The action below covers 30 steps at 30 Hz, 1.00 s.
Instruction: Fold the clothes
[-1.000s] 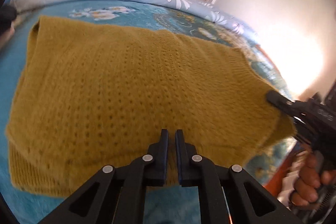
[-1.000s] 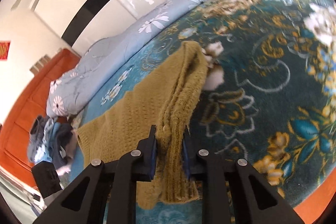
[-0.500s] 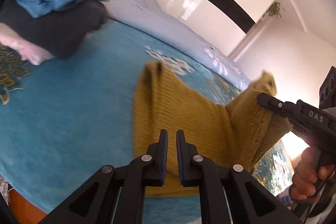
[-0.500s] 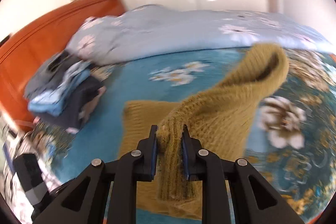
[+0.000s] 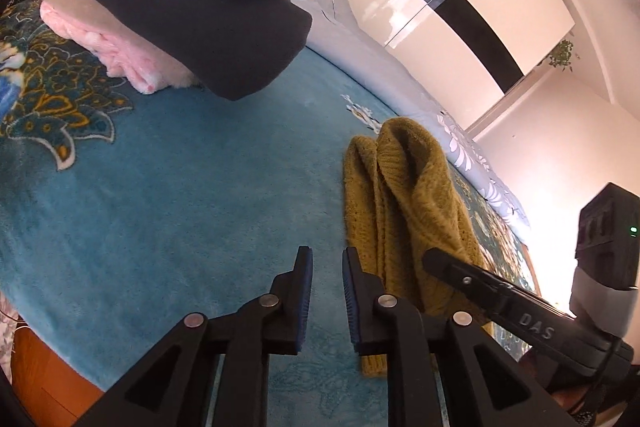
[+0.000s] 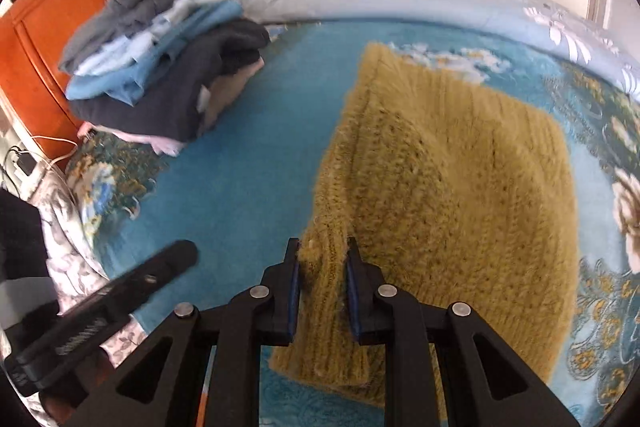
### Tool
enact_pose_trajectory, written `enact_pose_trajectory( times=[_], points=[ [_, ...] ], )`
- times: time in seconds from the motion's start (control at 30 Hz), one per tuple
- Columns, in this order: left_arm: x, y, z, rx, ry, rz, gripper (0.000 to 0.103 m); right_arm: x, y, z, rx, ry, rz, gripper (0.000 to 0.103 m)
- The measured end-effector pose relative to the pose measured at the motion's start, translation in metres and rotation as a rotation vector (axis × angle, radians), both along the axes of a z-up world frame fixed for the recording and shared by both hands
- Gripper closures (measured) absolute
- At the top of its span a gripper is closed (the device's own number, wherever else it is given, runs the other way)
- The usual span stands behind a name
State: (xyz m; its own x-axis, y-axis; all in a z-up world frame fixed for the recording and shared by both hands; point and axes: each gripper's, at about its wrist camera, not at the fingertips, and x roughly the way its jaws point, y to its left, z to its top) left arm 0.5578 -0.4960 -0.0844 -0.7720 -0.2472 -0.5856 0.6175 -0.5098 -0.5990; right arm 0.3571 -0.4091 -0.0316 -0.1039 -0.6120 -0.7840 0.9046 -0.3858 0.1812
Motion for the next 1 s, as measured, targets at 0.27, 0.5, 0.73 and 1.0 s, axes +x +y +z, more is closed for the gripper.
enact_pose_trajectory(
  times=[0.27,0.5,0.73,1.0],
  points=[
    [-0.008,0.007,0.006,-0.014,-0.010,-0.017,0.074,0.026,0.008,-0.026,0.027,0.092,0.061,0.074],
    [-0.033,0.005,0.003,0.033,0.039,-0.085,0.059,0.008,0.066,-0.012,-0.048,-0.068,0.042,0.056],
    [-0.065,0.024,0.005,0.043,0.044,-0.160,0.058,-0.054,0.142,-0.006,-0.063,-0.148,-0.248,0.056],
    [-0.065,0.042,0.011,-0.068,-0.047,-0.080,0.094,-0.078,0.162,-0.013,-0.048,-0.243,-0.352,0.056]
  ],
)
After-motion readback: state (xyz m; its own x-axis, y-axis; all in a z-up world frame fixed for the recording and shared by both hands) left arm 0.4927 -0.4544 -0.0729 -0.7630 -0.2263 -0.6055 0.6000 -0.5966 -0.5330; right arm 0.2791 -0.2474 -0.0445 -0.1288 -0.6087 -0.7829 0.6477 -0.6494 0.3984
